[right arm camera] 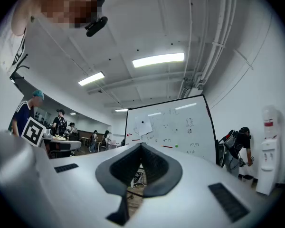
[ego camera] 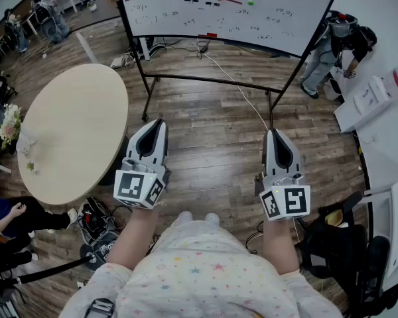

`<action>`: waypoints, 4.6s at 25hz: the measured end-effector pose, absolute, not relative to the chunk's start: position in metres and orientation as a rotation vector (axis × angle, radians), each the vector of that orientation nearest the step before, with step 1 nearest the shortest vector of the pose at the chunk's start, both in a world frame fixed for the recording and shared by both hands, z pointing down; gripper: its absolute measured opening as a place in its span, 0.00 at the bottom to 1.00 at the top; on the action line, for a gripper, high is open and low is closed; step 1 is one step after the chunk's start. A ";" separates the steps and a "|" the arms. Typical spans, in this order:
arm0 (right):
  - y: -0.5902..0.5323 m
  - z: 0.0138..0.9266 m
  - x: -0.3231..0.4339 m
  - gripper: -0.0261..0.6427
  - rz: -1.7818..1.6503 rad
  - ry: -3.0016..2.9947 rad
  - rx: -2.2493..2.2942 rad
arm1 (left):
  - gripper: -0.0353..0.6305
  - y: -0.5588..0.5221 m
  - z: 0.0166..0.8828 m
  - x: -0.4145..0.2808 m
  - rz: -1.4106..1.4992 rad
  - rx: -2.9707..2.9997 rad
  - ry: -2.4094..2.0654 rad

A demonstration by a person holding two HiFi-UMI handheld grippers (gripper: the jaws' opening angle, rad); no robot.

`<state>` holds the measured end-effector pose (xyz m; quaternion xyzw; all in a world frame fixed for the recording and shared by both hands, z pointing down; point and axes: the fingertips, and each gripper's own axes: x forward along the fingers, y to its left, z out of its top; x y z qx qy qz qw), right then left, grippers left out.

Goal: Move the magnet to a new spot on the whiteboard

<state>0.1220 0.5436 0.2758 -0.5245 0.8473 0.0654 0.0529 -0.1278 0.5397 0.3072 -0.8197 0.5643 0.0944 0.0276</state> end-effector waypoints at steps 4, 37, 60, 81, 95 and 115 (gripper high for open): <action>0.542 0.274 0.127 0.04 0.191 2.564 -1.597 | 0.09 0.538 0.305 -0.121 0.278 -2.533 1.737; 0.455 0.286 0.197 0.44 0.083 2.549 -1.518 | 0.37 0.462 0.312 -0.062 0.227 -2.489 1.850; 0.231 0.293 0.097 0.45 0.067 2.492 -1.655 | 0.37 0.209 0.312 -0.154 0.216 -2.588 1.704; 0.019 0.284 0.126 0.45 0.097 2.568 -1.527 | 0.37 0.028 0.315 -0.126 0.258 -2.492 1.836; -0.076 0.301 0.114 0.45 0.047 2.609 -1.490 | 0.37 -0.055 0.325 -0.130 0.254 -2.478 1.883; -0.197 0.299 0.041 0.45 0.111 2.420 -1.784 | 0.37 -0.224 0.321 -0.194 0.237 -2.639 1.608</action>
